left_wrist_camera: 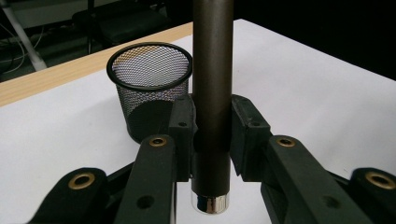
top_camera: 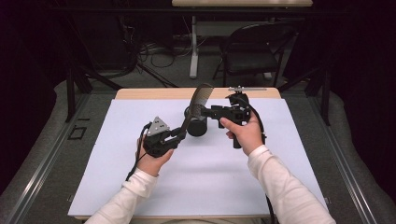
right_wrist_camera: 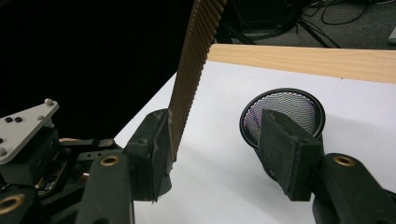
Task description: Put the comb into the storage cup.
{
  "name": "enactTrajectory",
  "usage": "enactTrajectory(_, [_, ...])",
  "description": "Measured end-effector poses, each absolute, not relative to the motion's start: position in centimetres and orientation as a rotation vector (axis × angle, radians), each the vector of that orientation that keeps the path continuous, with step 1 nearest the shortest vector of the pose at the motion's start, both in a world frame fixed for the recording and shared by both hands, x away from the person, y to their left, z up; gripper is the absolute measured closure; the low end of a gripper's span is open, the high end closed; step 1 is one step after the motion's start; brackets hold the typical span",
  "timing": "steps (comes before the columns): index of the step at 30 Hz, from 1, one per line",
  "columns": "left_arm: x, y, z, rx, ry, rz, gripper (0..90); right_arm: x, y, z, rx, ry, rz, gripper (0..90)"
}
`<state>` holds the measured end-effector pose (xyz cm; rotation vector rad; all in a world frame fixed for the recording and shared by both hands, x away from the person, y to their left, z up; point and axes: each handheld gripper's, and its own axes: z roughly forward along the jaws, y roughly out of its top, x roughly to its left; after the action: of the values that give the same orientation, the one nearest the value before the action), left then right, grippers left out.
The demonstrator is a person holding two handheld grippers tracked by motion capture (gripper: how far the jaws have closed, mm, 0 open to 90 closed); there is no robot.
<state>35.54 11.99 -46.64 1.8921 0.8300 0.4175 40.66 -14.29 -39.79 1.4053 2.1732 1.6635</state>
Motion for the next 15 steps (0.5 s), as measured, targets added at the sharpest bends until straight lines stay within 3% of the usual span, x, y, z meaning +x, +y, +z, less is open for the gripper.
enactTrajectory(15, [35.28, 11.46, -46.85, 1.909, 0.811, 0.418, 72.7, 41.23, -13.63, -39.95, 1.434, 2.193, 1.656, 50.4])
